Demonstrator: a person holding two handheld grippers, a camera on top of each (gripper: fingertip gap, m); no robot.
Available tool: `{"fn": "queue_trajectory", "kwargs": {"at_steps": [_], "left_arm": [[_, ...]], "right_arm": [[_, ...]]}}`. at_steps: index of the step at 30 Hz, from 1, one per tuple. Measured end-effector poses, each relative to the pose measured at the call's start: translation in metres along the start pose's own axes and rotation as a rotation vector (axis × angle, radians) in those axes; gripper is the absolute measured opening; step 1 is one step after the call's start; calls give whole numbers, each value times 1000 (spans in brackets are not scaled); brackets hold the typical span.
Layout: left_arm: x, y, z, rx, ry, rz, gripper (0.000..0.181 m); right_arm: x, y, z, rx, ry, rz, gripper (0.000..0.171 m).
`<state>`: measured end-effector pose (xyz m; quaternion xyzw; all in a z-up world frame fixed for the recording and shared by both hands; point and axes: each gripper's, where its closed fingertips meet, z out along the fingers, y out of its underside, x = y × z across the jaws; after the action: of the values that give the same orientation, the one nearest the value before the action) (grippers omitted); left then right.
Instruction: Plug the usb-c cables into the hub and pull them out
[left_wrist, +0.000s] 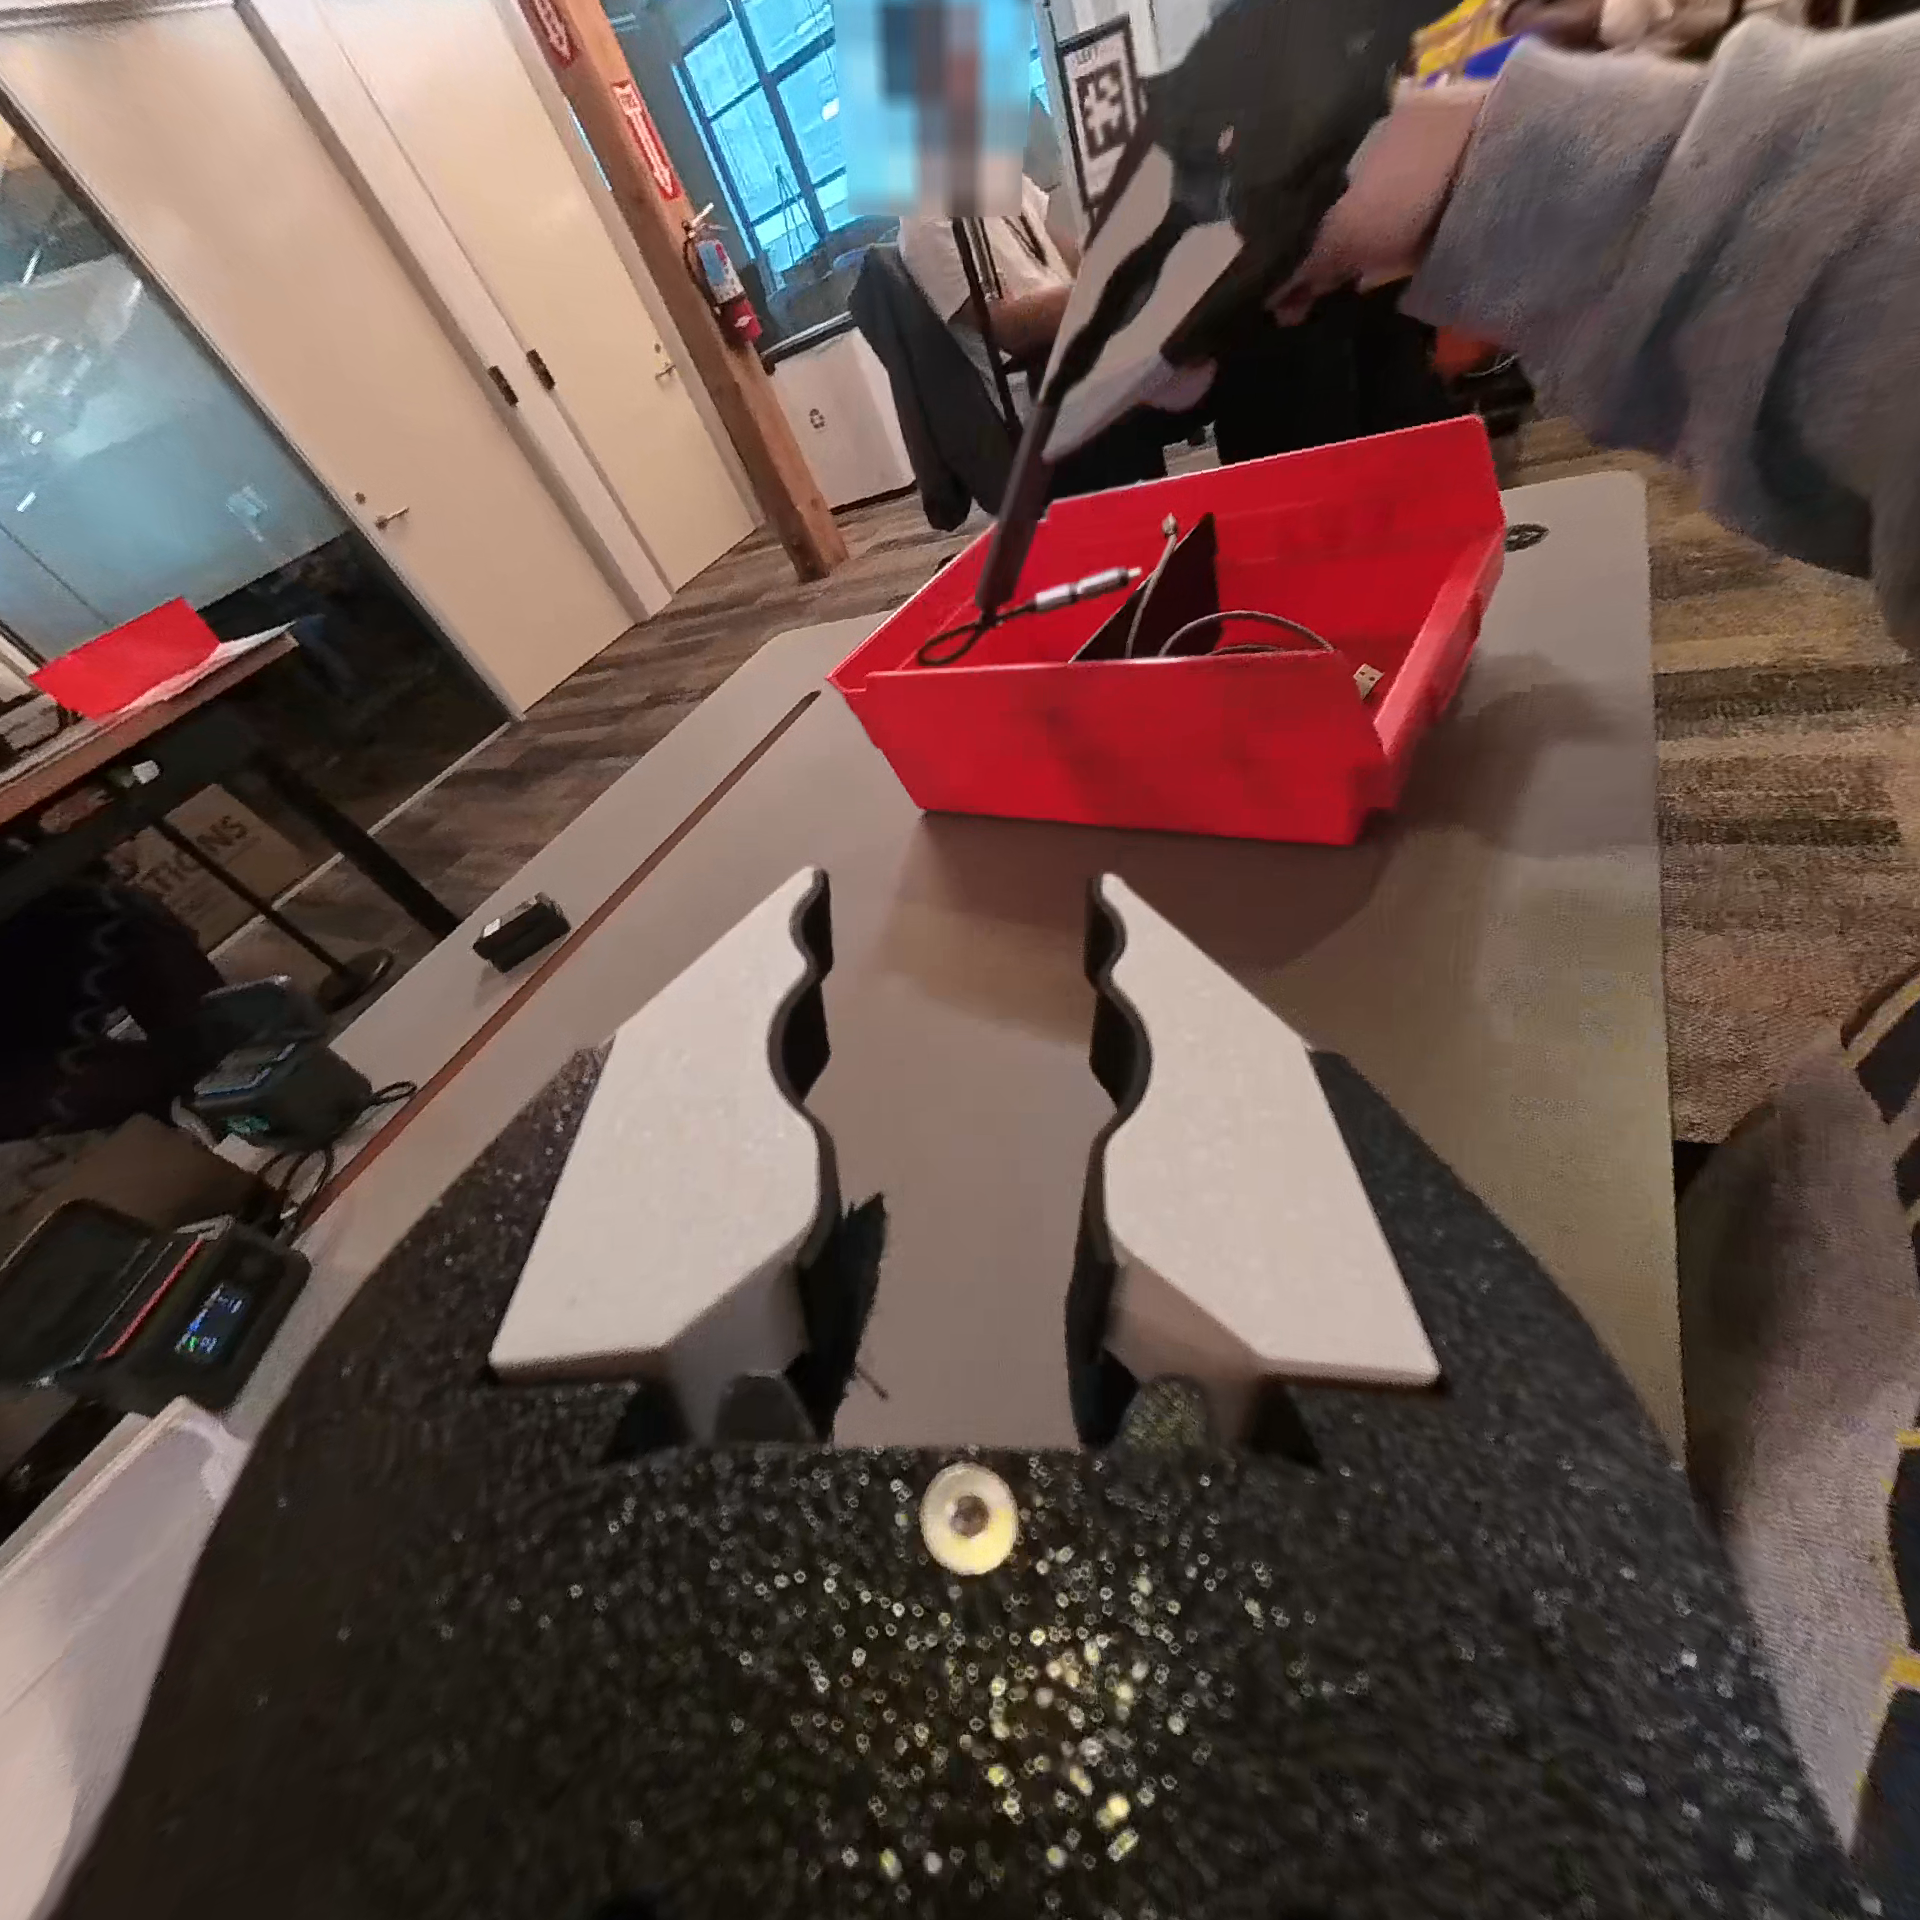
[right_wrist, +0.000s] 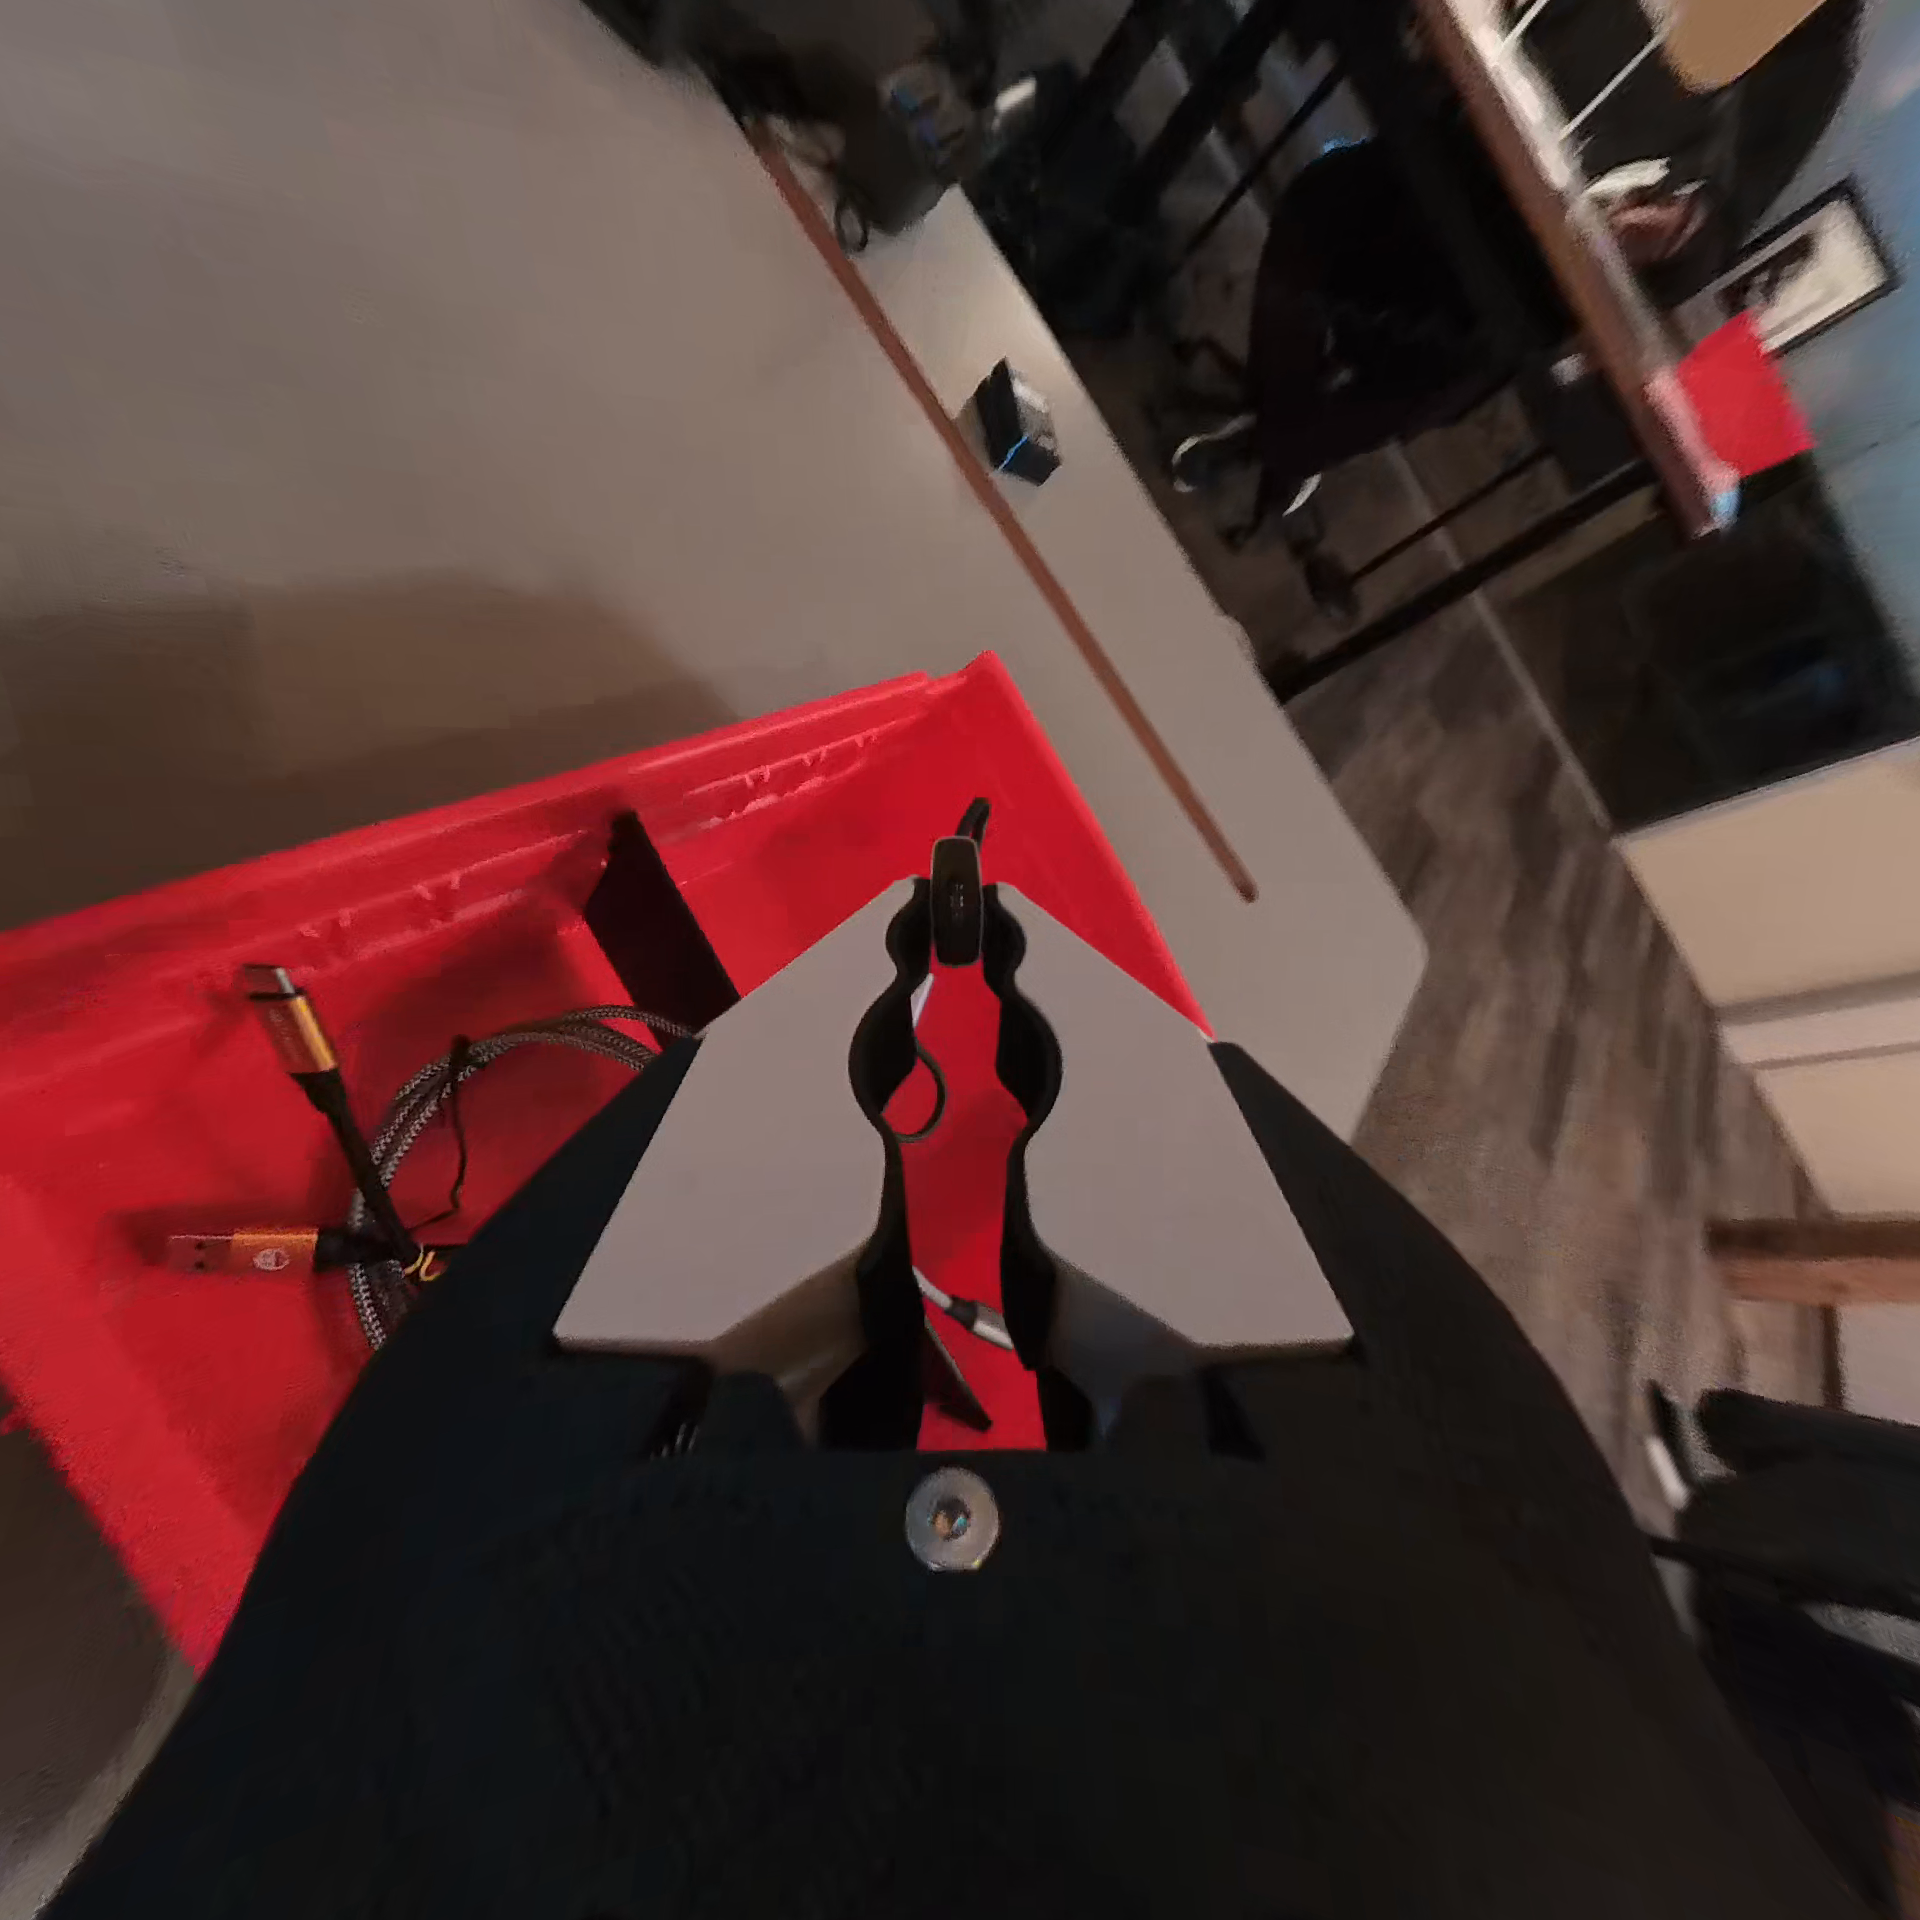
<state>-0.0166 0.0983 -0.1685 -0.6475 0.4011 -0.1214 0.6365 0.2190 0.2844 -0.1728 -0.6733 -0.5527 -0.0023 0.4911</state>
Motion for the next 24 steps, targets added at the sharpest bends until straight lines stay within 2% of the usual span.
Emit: {"fn": "queue_trajectory", "kwargs": {"at_steps": [4,5,6,7,11,14,18,20,24], "left_arm": [[-3,6,-2,-20,-5,-44,47],[-4,7,-2,-25,-8,-52,48],[-5,8,-2,-28,-10,-59,48],[-6,9,-3,-31,-13,-67,48],[-10,15,-3,-38,-27,-111,48],[-13,16,-2,-24,-35,-155,47],[-14,18,-1,-34,-50,-180,46],[-16,16,-5,-43,-70,-171,46],[-35,18,-32,-131,-157,-93,45]], "right_arm": [[9,33,26,-108,-1,128,8],[12,37,29,-127,15,148,15],[15,38,29,-130,36,162,28],[18,36,28,-126,65,172,33],[27,9,10,-106,222,201,39],[3,-54,-5,95,249,286,35],[-76,-145,-4,452,79,333,24],[-93,-158,13,529,138,358,20],[-119,-145,65,593,214,381,16]]}}
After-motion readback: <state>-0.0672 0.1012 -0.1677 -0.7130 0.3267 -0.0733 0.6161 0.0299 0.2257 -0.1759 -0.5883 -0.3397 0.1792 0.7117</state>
